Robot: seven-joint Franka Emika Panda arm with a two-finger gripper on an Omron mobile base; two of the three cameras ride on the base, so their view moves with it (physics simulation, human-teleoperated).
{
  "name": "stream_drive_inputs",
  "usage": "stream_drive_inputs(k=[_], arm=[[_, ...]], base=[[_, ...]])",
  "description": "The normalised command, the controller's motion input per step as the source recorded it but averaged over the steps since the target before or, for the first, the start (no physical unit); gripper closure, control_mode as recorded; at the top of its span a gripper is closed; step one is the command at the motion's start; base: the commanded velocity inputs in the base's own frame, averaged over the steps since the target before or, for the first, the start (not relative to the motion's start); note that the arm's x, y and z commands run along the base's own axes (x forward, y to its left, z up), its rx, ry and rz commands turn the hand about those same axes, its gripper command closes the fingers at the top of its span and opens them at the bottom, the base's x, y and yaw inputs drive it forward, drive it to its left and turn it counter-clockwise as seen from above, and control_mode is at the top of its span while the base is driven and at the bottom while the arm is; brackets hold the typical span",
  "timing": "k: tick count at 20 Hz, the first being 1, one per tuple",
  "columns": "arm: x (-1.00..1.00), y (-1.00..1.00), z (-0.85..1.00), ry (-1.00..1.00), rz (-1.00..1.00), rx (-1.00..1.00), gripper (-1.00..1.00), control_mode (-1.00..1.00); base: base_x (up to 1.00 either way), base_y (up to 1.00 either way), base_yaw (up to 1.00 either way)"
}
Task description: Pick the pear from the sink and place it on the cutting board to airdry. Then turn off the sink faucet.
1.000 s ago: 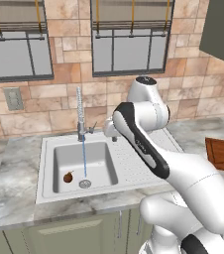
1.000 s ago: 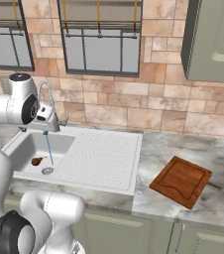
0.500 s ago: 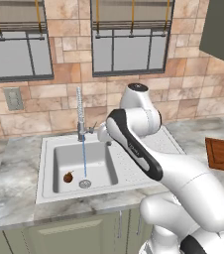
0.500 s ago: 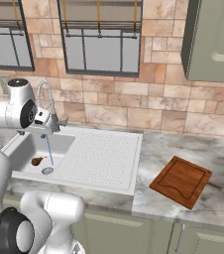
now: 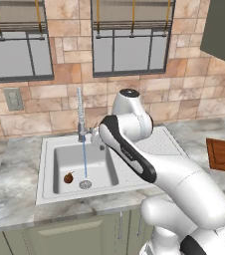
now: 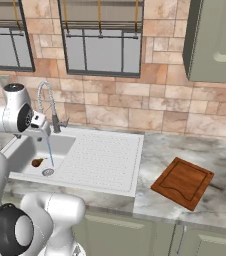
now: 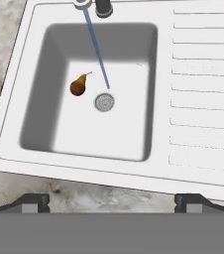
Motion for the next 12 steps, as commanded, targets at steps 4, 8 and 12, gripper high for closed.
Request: stream_drive_inputs(k=[4,8,12], arm=[[0.02,0.19,-0.14,0.00,0.00,-0.01,-1.00,-1.00],[0.06,0.23,-0.14,0.00,0.00,0.00,-1.00,-1.00],[0.12,0.22,-0.17,0.00,0.00,0.00,-1.00,-1.00]], base=[[0.00,0.00,0.00],[0.00,0.00,0.00],[0.00,0.00,0.00]])
